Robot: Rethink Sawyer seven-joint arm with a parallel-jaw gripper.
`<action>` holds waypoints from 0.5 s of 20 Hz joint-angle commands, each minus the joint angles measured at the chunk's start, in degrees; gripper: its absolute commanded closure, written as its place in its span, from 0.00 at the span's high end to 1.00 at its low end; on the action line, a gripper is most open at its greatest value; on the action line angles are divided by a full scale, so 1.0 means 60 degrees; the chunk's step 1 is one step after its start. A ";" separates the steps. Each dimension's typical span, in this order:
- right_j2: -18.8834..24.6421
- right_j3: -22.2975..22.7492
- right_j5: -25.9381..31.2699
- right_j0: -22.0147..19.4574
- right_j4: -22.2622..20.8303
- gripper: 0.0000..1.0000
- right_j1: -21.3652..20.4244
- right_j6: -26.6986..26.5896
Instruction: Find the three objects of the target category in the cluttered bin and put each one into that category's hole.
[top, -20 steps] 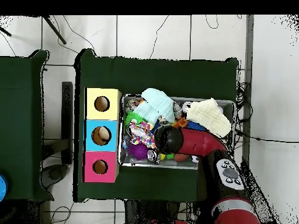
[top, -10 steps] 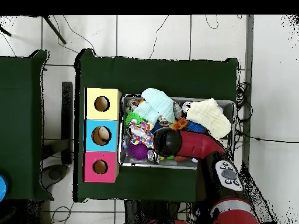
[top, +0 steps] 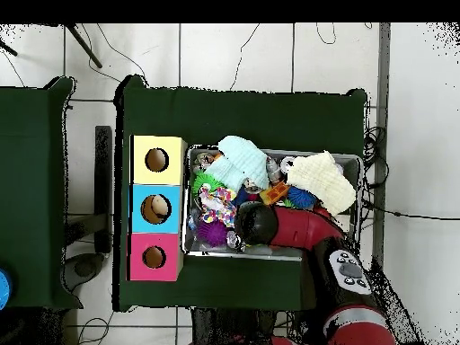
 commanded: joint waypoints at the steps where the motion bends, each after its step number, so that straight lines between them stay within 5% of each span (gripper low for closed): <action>1: 0.0457 0.0349 -0.1069 -0.0332 -0.0546 0.00 0.0423 0.0796; 10: 0.0432 0.0023 -0.0792 -0.0137 -0.0336 0.00 0.0425 0.0848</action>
